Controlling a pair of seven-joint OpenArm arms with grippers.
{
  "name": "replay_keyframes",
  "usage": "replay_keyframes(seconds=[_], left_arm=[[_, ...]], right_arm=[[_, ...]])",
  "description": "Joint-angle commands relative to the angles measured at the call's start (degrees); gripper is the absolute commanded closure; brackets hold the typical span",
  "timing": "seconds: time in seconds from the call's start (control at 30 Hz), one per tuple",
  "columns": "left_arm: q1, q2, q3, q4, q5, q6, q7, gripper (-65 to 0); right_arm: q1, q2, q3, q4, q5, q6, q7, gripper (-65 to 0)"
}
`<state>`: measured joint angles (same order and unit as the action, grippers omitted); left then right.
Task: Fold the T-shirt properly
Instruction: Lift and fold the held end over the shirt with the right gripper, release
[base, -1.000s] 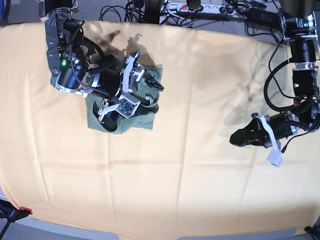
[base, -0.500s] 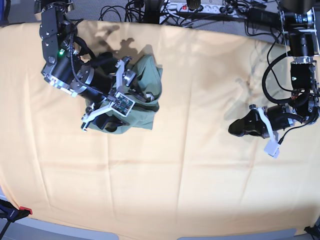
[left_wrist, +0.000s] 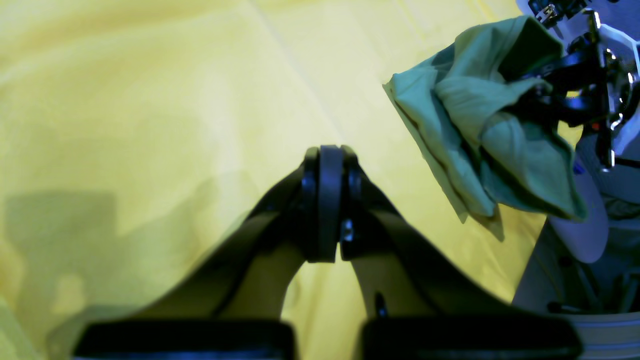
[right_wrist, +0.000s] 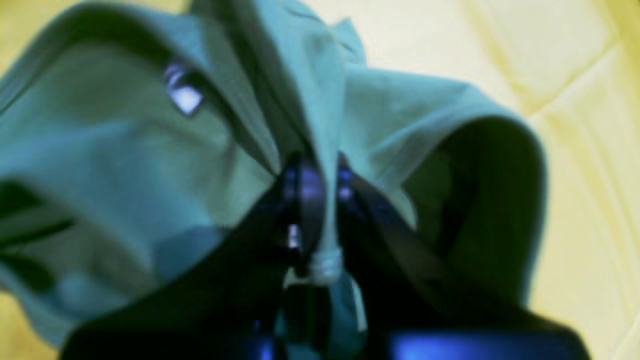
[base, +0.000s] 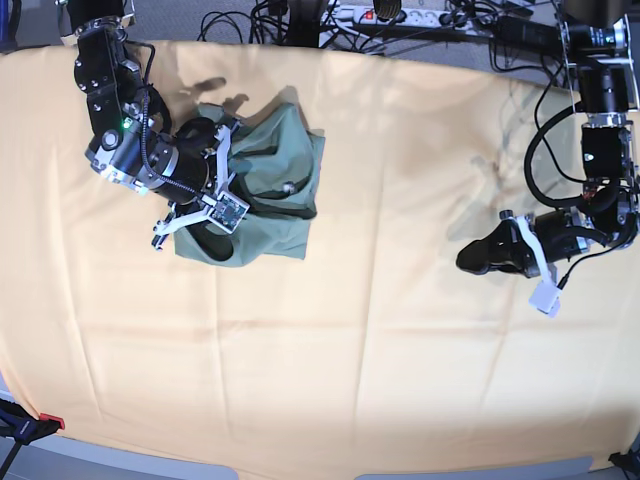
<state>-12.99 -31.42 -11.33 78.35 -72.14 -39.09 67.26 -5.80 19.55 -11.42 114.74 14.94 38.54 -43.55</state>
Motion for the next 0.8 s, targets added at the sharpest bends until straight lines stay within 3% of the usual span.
replay_keyframes(seconds=[0.0,0.13,0.27,0.4,0.57,0.7,0.73,0.77], left_arm=[[-1.1,-1.1,-0.5,0.9,-1.8,-0.3,-1.2,0.0],[-1.1,-1.1,-0.5,0.9,-1.8,-0.4,-1.3,0.0],[-0.8,-1.1,-0.5,0.9,-1.8,-0.4,-1.3,0.0],[-0.8,-1.1,-0.5,0.9,-2.0,-0.5,-1.4,0.0],[-0.7,-1.1,-0.5,0.9,-2.1,-0.8,-1.3,0.0],[-0.7,-1.1,-0.5,0.9,-2.3,-0.8,-1.3,0.0],[-0.7,-1.1,-0.5,0.9,-2.3,-0.8,-1.3,0.0],[-0.7,-1.1,-0.5,0.9,-2.3,-0.8,-1.3,0.0]], right_arm=[[1.2,0.3,0.2,1.0,0.7,-0.5,3.5,0.0],[3.8,-1.5,0.2,1.0,4.1,-3.0,6.3,0.0],[5.7,-6.2,0.2,1.0,5.1,-0.3,6.3,0.0],[7.1,-10.6,0.2,1.0,4.4,0.0,6.3,0.0],[10.3,-13.0,0.2,-1.9,4.3,-0.2,6.3,0.0],[14.4,-15.0,0.2,-10.4,4.6,0.1,6.3,0.0],[15.5,-15.5,0.2,-12.9,4.7,0.1,6.3,-3.9],[16.7,-15.8,0.2,-15.1,4.8,0.1,6.3,-13.1]])
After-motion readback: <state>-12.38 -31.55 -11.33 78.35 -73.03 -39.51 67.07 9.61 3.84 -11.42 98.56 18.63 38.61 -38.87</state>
